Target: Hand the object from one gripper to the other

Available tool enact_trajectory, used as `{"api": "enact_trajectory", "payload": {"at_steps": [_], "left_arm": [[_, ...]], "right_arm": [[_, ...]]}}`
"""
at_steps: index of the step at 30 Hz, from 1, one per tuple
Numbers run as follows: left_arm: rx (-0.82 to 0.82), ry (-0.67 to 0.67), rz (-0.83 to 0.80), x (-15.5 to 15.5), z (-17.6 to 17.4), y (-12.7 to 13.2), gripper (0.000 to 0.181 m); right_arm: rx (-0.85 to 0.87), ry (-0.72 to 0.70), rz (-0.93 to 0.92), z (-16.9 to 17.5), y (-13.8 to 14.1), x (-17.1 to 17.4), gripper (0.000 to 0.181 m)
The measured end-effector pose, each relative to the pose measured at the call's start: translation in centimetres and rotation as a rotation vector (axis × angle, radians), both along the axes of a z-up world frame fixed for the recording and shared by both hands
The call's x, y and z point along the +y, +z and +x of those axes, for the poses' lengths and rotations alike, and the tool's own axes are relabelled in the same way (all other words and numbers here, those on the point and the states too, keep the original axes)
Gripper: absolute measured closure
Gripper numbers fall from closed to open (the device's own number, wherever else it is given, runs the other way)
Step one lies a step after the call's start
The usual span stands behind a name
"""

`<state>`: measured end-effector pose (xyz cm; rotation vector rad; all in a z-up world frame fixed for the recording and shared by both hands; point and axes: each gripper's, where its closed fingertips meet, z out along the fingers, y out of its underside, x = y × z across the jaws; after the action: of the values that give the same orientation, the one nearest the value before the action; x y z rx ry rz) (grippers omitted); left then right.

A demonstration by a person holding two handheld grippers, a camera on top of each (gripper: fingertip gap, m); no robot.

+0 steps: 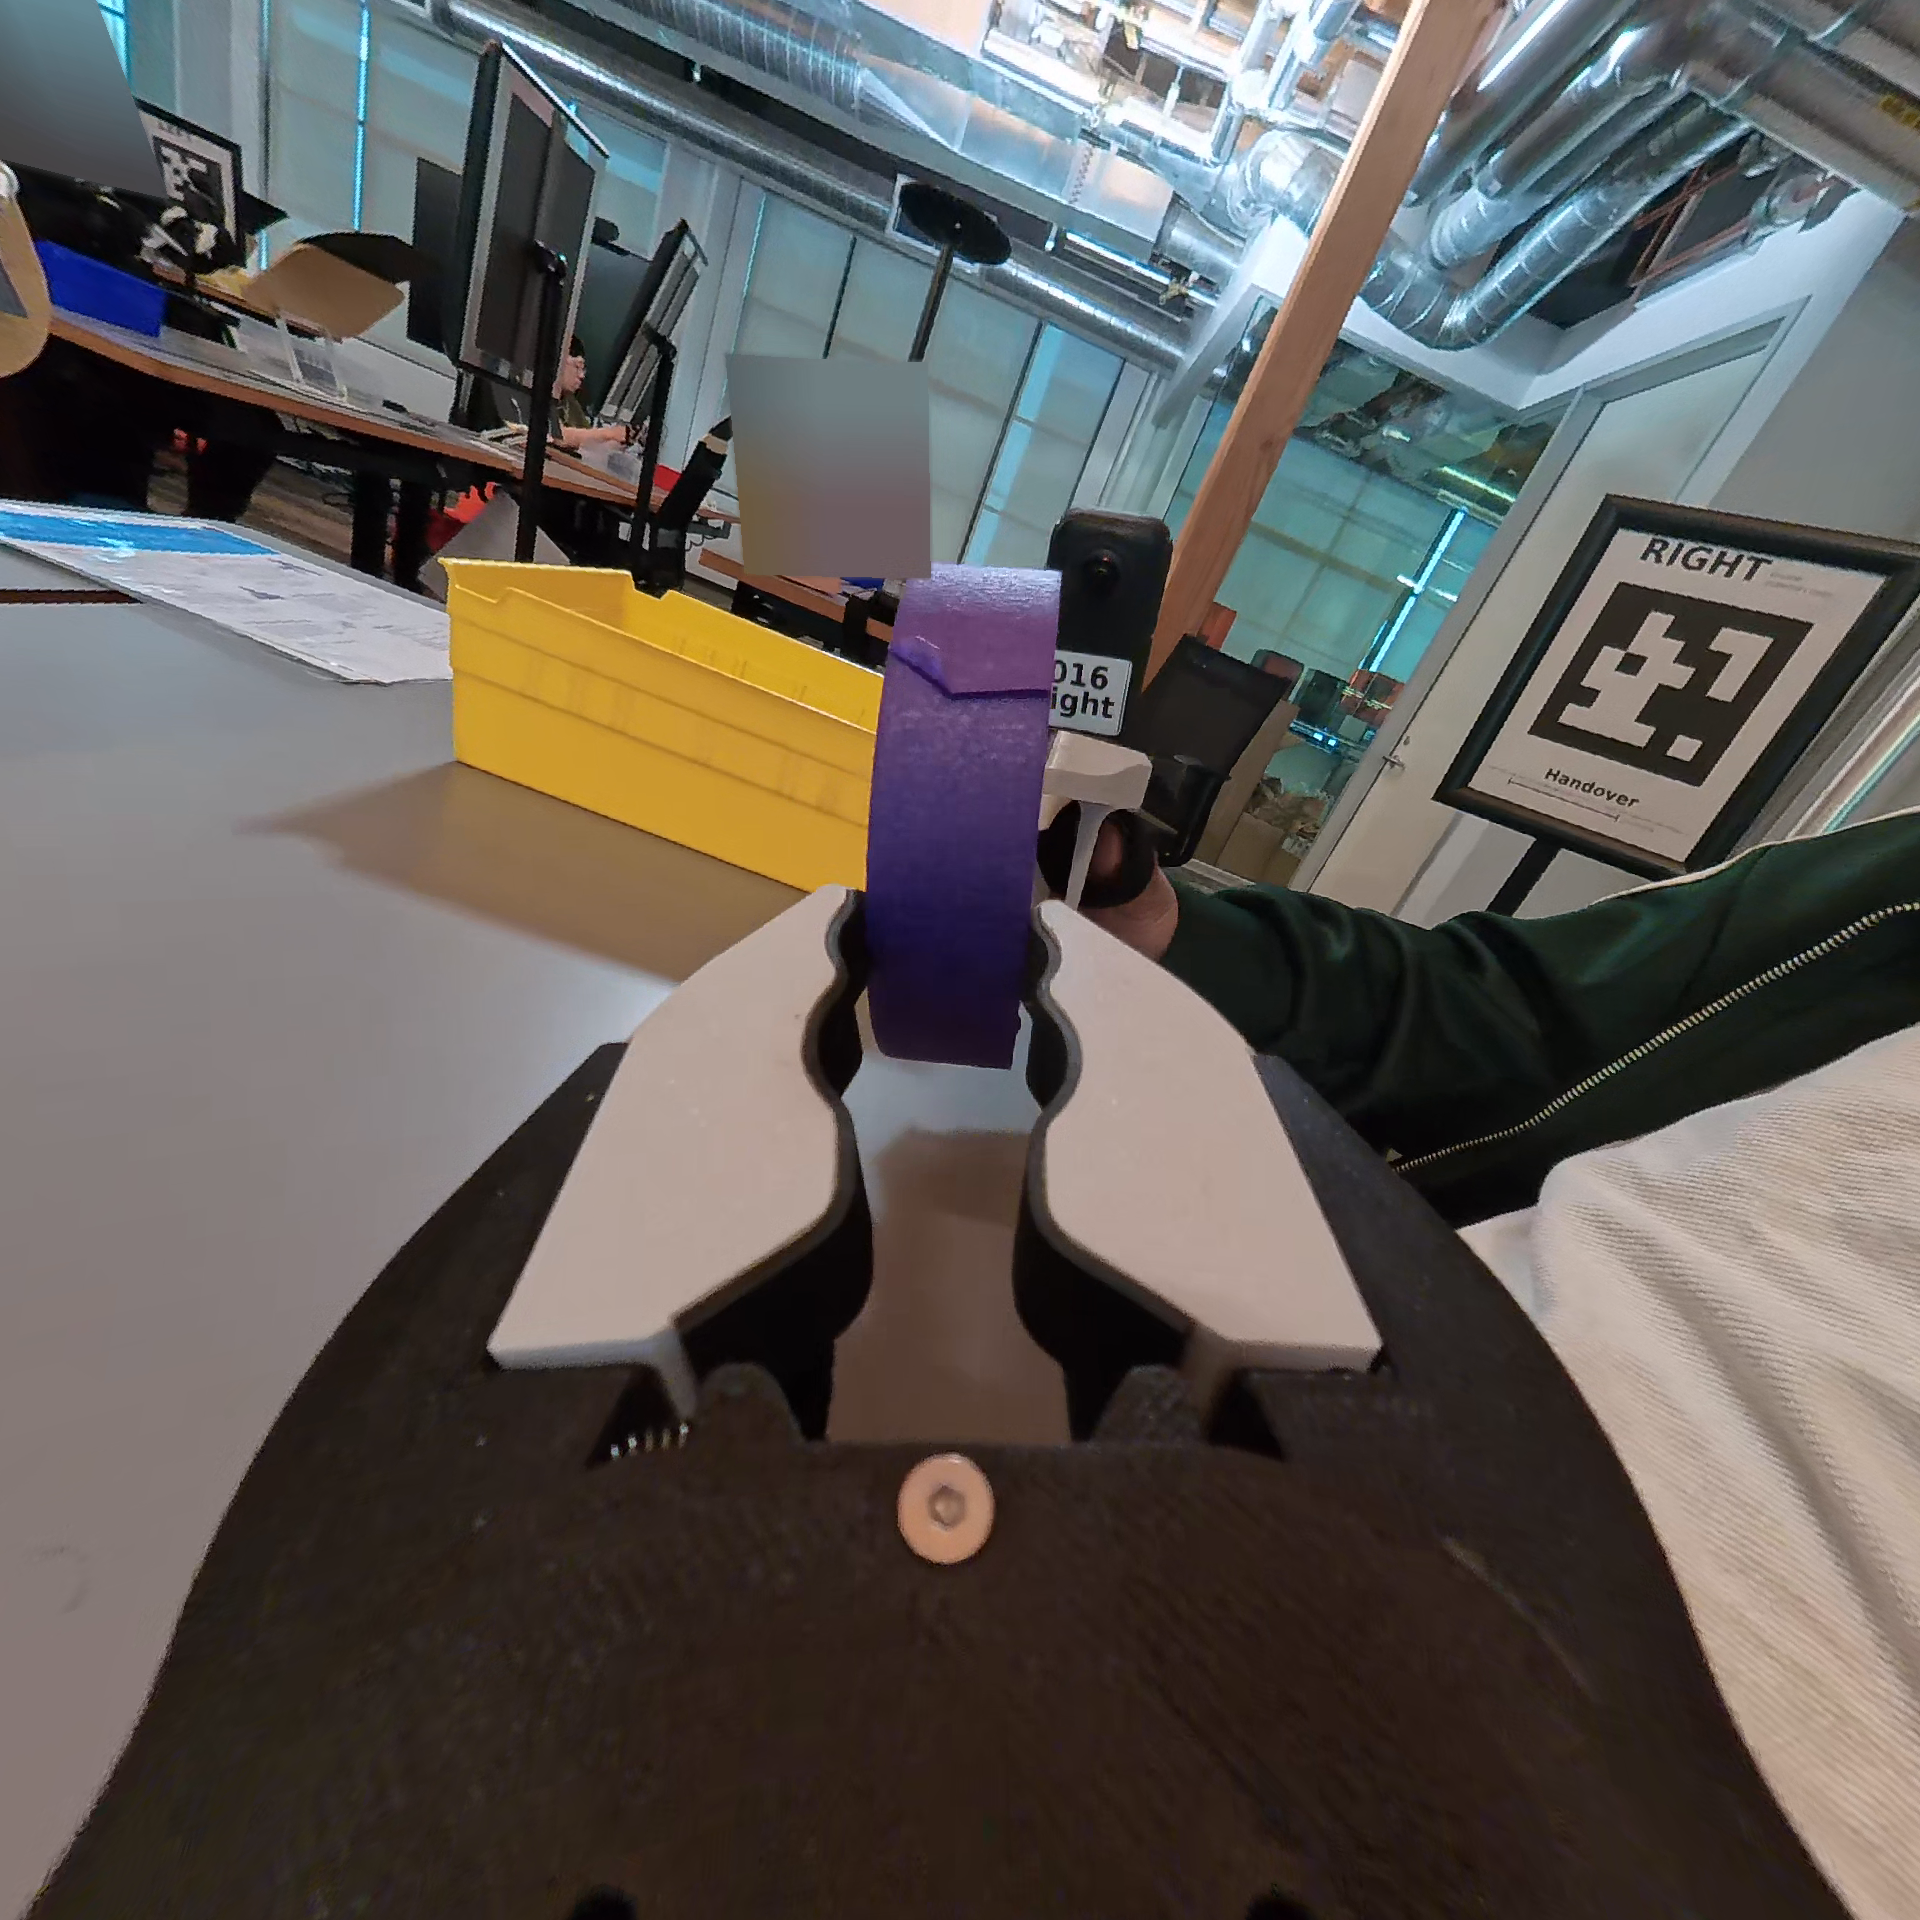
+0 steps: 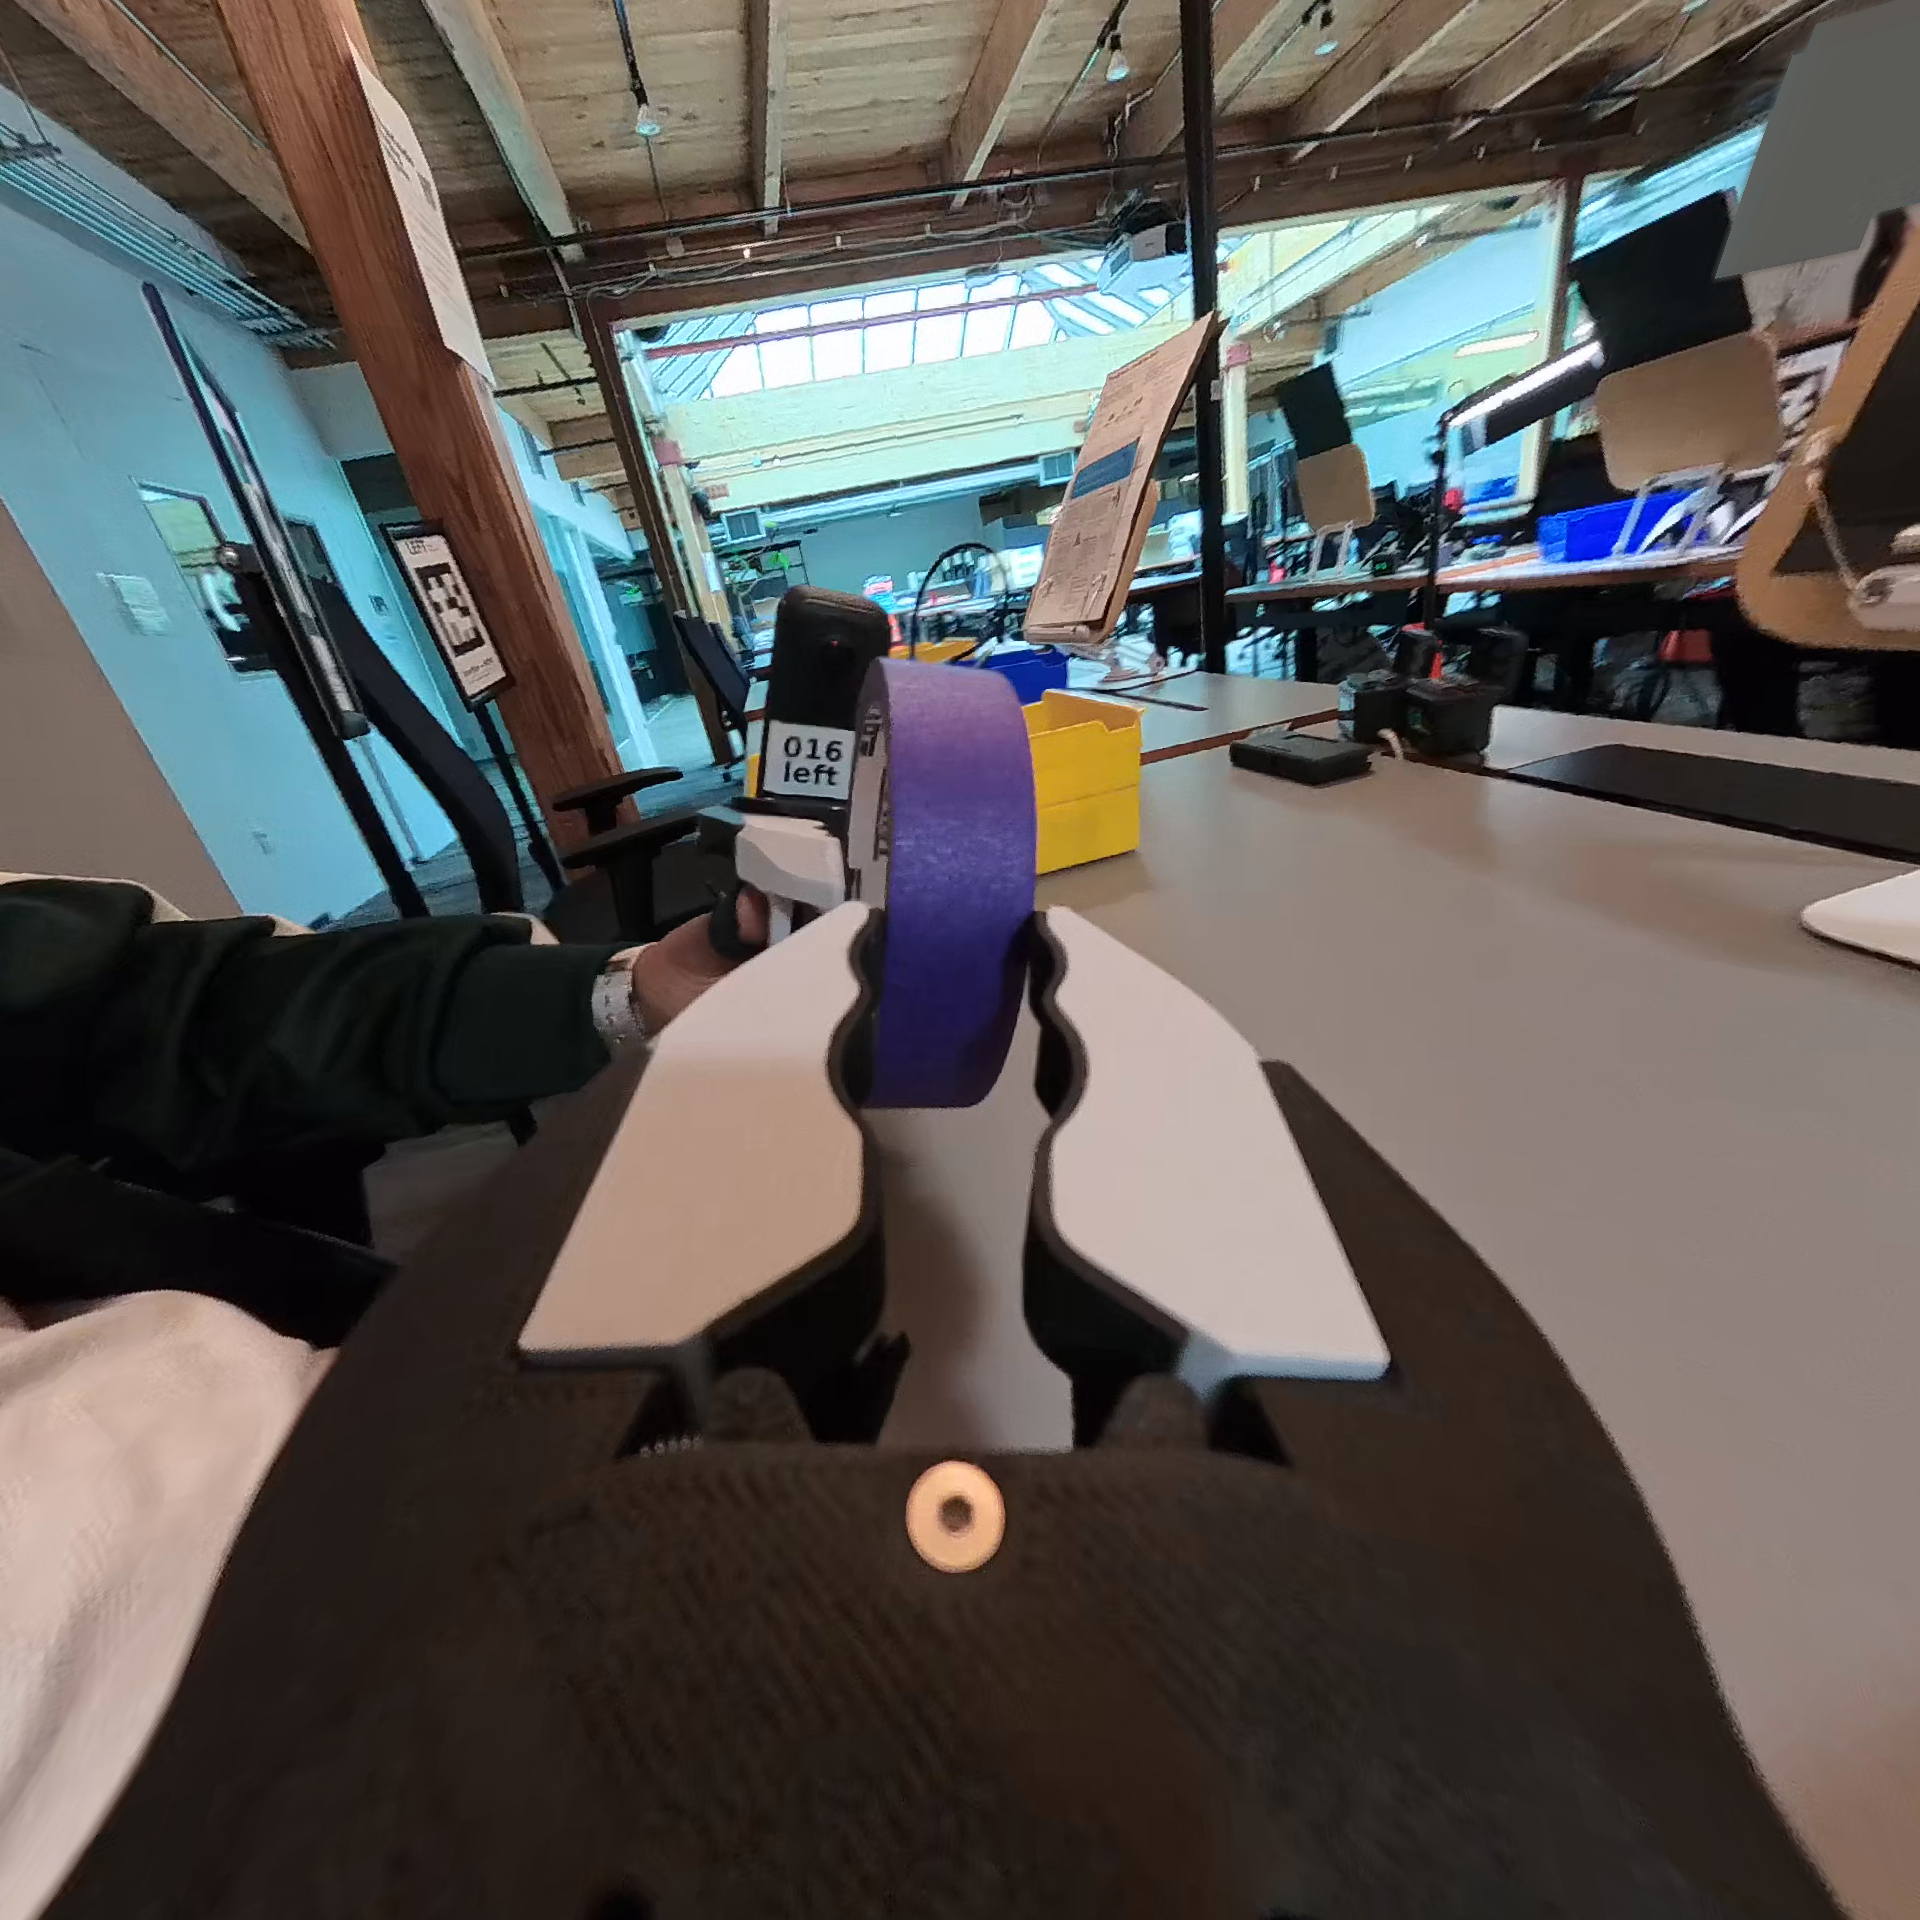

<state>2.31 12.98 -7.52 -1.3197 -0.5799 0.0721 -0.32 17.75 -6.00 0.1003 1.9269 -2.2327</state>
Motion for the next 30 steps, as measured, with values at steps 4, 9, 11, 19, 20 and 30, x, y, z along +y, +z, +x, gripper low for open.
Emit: {"api": "enact_trajectory", "payload": {"at_steps": [4, 9, 11, 19, 20, 30], "left_arm": [[0.008, 0.033, 0.001, -0.3, -0.3, 0.1, 0.155], [-0.022, 0.08, 0.008, -1.2, -1.0, -0.2, 0.154], [-0.043, 0.104, -0.001, -1.5, -1.4, -0.6, 0.155], [-0.177, 0.233, -0.064, -1.6, -2.6, -2.5, 0.154], [-0.187, 0.237, -0.067, -1.4, -2.6, -2.6, 0.155], [-0.016, 0.176, 0.045, 0.4, -1.1, 0.4, 0.132]], "right_arm": [[0.14, -0.246, -0.066, -2.3, 0.9, 0.4, 0.076], [0.389, -0.342, 0.048, -1.7, 0.3, 0.0, 0.083], [0.578, -0.372, 0.133, -0.7, -0.3, -0.6, 0.095], [1.147, -0.407, 0.539, 1.4, -6.2, -3.8, 0.123], [1.174, -0.417, 0.582, 1.1, -6.8, -3.9, 0.126], [1.159, -0.377, 0.666, 1.0, -7.7, -3.7, 0.171]]}}
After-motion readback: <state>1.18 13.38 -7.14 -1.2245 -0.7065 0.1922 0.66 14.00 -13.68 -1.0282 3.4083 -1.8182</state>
